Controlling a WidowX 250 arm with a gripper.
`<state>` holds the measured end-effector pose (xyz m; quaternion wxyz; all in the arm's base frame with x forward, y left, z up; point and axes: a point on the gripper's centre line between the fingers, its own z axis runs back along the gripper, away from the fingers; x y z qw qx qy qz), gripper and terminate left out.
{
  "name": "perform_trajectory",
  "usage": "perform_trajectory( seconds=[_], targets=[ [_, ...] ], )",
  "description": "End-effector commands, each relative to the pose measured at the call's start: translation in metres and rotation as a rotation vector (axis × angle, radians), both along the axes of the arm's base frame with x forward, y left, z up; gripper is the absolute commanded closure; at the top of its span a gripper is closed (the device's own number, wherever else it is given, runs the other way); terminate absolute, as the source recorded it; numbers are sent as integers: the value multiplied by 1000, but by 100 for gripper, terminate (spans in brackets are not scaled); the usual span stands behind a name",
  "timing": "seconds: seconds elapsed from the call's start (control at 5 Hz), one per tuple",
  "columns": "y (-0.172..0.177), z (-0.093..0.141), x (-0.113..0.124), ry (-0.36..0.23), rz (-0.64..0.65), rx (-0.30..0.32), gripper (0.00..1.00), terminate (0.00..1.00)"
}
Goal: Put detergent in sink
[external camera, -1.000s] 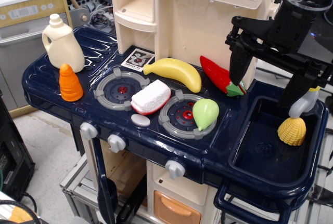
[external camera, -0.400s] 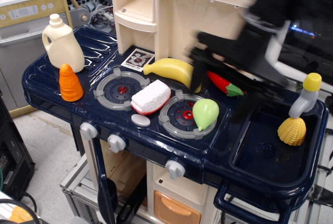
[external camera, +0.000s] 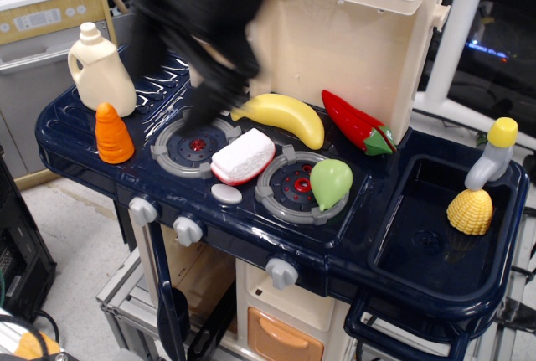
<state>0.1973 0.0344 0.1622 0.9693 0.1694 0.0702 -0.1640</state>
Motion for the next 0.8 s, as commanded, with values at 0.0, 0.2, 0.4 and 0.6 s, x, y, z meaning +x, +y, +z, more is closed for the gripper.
perform_trajectory(
  seconds=[0.0, 0.2, 0.4, 0.6],
  targets=[
    [80, 20, 32, -7, -404, 63, 0, 0],
    [95, 19, 53, -57, -527, 80, 0, 0],
    [112, 14, 75, -58, -651, 85, 0, 0],
    [125, 12, 85, 8, -762, 106, 0, 0]
  ],
)
